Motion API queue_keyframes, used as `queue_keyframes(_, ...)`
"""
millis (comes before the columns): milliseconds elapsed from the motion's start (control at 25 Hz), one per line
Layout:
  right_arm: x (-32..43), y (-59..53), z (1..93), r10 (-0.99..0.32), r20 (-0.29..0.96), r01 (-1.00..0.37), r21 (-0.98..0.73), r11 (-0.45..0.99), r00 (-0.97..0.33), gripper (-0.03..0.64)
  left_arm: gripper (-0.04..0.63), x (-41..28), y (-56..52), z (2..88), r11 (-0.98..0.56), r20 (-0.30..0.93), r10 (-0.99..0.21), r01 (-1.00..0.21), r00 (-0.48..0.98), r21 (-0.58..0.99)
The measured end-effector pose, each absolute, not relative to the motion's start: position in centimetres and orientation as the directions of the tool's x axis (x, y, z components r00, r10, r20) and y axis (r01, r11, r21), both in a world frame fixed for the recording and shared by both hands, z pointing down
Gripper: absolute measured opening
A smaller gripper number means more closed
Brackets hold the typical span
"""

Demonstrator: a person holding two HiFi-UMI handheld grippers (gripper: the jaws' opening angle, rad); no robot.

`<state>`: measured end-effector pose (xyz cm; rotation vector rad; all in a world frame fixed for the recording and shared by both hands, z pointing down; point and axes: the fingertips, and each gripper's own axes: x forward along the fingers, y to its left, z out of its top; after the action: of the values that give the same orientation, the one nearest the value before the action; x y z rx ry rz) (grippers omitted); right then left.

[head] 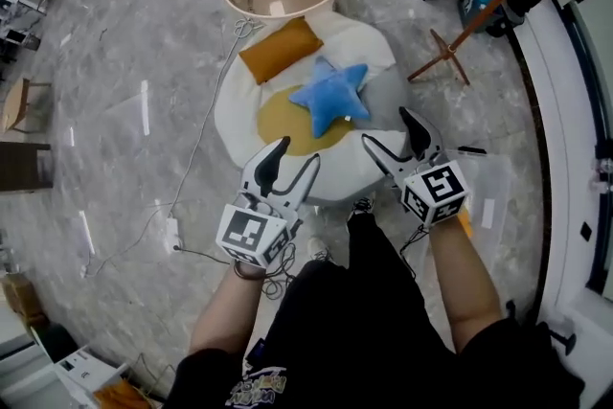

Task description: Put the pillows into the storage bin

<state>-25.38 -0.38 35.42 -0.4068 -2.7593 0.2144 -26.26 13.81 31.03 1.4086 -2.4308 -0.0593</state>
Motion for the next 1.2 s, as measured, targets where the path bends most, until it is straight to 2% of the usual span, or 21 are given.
queue_keyframes(240, -31.5, -3.9, 41.8, 0.374, 0.359, 0.301, -0.245, 0.922, -0.855, 0.377, 0.215, -32.1, 8.9, 35.6, 0.546, 0.325, -0.823, -0.808, -0.466, 0.223)
queue_keyframes(600, -35.6, -6.0, 54.3, 0.357, 0.47, 0.232, -0.303, 0.924, -0.807, 0.385, 0.215, -37.1, 5.6, 45.7, 0.512, 0.399, -0.83, -0.815, -0.389, 0.271)
queue_keyframes(800, -38.0, -6.5, 62.8, 0.327, 0.523, 0.197, -0.289, 0.937, -0.787, 0.391, 0.215, -38.7, 5.1, 52.8, 0.458, 0.408, -0.856, -0.83, -0.317, 0.318)
queue_keyframes(1000, -37.9, -5.6, 73.5, 0.324, 0.623, 0.183, -0.281, 0.942, -0.712, 0.402, 0.215, -38.8, 6.5, 60.9, 0.463, 0.442, -0.852, -0.797, -0.28, 0.388)
queue_keyframes(1200, -39.2, -5.9, 83.7, 0.295, 0.672, 0.152, -0.265, 0.952, -0.68, 0.403, 0.215, -39.1, 7.4, 68.9, 0.453, 0.451, -0.855, -0.794, -0.257, 0.405)
